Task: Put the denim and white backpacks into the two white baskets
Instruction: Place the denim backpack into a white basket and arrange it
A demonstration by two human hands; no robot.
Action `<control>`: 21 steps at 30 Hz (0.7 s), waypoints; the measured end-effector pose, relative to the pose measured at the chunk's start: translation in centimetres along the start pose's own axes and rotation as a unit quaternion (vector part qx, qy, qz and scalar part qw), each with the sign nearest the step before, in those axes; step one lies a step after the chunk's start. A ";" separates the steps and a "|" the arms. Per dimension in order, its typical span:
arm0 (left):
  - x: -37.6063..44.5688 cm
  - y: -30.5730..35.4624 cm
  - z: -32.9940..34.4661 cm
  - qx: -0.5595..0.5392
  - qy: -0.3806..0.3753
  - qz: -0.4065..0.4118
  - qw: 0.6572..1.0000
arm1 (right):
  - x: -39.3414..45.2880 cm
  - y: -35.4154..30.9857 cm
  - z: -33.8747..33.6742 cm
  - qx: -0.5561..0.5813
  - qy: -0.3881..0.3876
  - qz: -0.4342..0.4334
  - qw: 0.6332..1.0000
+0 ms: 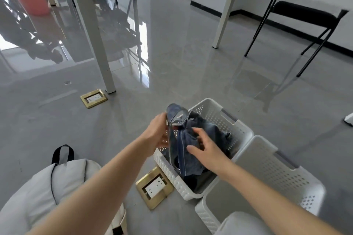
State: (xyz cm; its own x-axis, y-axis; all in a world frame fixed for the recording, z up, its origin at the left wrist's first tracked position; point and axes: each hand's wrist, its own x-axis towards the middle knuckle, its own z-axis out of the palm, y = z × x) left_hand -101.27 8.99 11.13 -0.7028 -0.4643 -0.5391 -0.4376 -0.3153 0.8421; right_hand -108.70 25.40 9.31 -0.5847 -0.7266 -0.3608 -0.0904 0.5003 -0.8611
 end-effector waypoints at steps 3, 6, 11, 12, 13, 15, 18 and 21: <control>1.3 0.9 0.2 0.130 -0.020 -0.073 0.989 | -0.8 0.5 0.6 -0.042 -0.044 -0.023 0.998; 2.1 0.3 1.1 0.180 -0.035 -0.143 0.973 | -0.9 0.9 0.7 -0.039 -0.084 -0.035 0.995; 3.1 -0.8 2.4 0.182 0.018 -0.106 0.977 | -0.2 1.1 -3.0 -0.004 -0.058 0.012 0.998; 3.0 -0.7 2.6 0.196 0.015 -0.067 0.978 | 0.4 1.4 -4.0 -0.004 -0.013 0.037 0.999; 2.7 -0.6 2.8 0.226 0.009 -0.017 0.974 | 1.2 1.6 -5.1 -0.005 0.034 0.061 0.998; 1.9 -0.1 3.5 0.336 -0.009 0.103 0.936 | 2.9 1.5 -7.1 -0.035 0.122 0.059 0.990; 0.3 0.4 4.9 0.500 -0.047 0.266 0.823 | 5.0 0.4 -9.2 -0.208 0.146 -0.015 0.967; -0.5 0.2 5.6 0.611 -0.071 0.343 0.710 | 5.9 0.0 -10.1 -0.419 0.051 -0.004 0.906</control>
State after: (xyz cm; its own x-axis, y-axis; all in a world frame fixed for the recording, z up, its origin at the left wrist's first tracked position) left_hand -104.10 13.79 11.68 -0.9972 -0.0463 -0.0591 -0.0637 0.9388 0.3385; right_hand -120.31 25.91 10.80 -0.6498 -0.7051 -0.2840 -0.6504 0.7091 -0.2723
